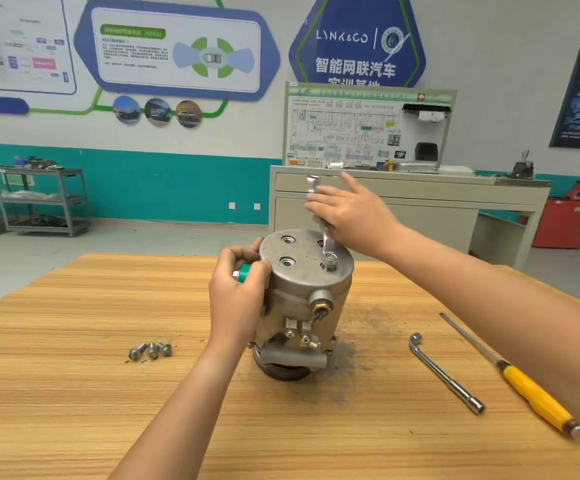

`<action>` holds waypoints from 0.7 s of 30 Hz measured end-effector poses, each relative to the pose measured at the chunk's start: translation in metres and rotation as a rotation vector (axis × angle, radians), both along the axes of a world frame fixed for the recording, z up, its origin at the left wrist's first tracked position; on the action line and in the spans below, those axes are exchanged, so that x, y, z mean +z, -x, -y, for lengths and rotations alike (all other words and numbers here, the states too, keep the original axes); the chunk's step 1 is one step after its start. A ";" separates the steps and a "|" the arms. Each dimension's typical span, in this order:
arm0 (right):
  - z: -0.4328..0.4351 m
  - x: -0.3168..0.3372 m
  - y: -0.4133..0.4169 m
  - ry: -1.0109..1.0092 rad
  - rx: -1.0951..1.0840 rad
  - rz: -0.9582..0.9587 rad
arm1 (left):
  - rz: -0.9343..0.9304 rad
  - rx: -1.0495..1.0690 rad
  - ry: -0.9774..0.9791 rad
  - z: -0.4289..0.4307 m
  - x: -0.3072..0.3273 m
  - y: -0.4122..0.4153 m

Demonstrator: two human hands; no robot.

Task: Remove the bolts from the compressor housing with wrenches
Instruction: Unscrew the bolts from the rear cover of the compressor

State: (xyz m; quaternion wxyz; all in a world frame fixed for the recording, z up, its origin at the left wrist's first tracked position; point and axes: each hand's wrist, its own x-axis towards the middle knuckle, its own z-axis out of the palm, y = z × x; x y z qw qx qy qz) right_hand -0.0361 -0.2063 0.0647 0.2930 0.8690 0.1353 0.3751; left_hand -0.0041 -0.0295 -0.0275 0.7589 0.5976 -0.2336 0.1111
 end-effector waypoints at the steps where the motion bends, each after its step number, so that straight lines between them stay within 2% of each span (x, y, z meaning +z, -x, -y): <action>1: -0.006 0.004 -0.008 0.038 0.044 -0.026 | -0.003 0.007 0.005 0.000 -0.001 0.000; 3: -0.010 0.007 -0.014 0.127 0.105 0.017 | -0.012 0.015 0.017 -0.001 -0.001 0.000; 5: -0.006 0.005 -0.008 0.086 0.079 0.112 | -0.020 0.011 0.009 -0.003 -0.001 0.001; 8: 0.007 -0.011 0.011 -0.181 -0.096 0.182 | -0.007 0.025 -0.009 -0.004 -0.002 0.003; 10: 0.011 -0.021 0.031 -0.422 -0.207 0.133 | -0.001 0.055 -0.005 -0.003 -0.004 0.004; 12: 0.008 -0.027 0.056 -0.567 -0.223 0.109 | 0.006 0.079 -0.009 -0.001 -0.005 0.004; 18: -0.016 -0.040 0.111 -0.497 -0.442 -0.130 | 0.001 0.101 -0.012 -0.001 -0.006 0.006; 21: -0.029 -0.040 0.121 -0.414 -0.519 -0.167 | 0.002 0.110 -0.009 -0.001 -0.007 0.006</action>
